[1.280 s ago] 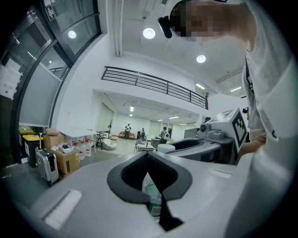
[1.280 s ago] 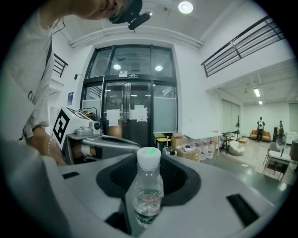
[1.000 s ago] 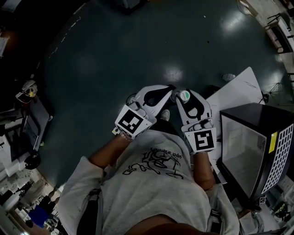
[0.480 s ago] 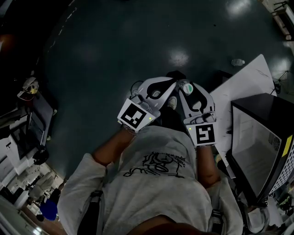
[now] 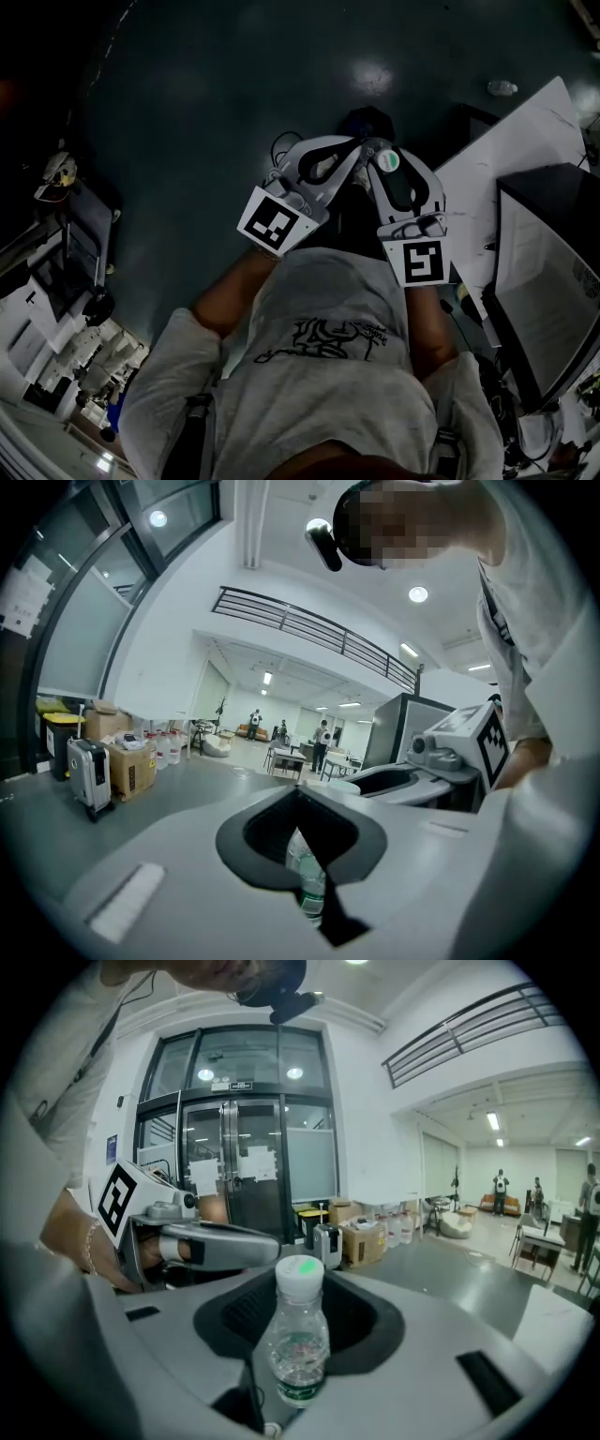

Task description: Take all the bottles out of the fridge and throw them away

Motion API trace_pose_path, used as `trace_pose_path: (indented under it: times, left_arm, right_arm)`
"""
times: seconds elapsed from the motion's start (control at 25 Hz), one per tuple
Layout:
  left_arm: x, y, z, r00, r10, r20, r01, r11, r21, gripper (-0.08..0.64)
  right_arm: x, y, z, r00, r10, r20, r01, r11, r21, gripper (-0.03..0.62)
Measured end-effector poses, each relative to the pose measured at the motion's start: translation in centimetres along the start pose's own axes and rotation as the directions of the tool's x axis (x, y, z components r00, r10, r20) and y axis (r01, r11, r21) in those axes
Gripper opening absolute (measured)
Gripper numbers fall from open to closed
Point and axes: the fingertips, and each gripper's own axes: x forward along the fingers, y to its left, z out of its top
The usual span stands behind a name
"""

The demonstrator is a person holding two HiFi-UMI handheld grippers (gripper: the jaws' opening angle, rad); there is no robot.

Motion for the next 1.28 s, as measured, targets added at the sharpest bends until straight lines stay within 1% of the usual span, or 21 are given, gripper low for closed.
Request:
trace_pose_path:
  times: [0.36,0.64,0.8,0.96,1.08,1.28]
  left_arm:
    - [0.0,0.3,-4.9,0.999,-0.017,-0.030,0.016,1.000,-0.005,0.006]
    - [-0.2,1.2,-9.0,0.998,-0.007,-0.063,0.006,1.000,-0.015,0.006]
    - [0.1,1.8,-11.0,0.997,-0.002,-0.074,0.000,1.000,-0.017,0.006]
    - [0.5,2.3,-13.5,0.996,0.001,-0.090,-0.003,1.000,-0.020,0.006]
    - [0.9,2.7,-15.5,0.994,0.004,-0.107,-0.007,1.000,-0.024,0.006]
    - [1.7,3.9,-18.3,0.994,0.014,-0.109,-0.018,0.999,-0.036,0.006]
  right_arm:
    - [1.2,0.9,-5.2,0.999,-0.035,-0.032,0.036,0.999,0.037,0.153]
    - [3.0,1.6,-9.6,0.997,-0.049,-0.058,0.052,0.997,0.055,0.153]
    - [4.0,1.5,-11.5,0.996,-0.064,-0.060,0.067,0.996,0.059,0.153]
    - [4.9,1.4,-14.0,0.994,-0.075,-0.082,0.080,0.995,0.067,0.155]
    - [5.6,1.3,-16.0,0.992,-0.085,-0.094,0.091,0.994,0.057,0.153]
    - [7.3,0.9,-19.1,0.988,-0.104,-0.111,0.112,0.992,0.061,0.153]
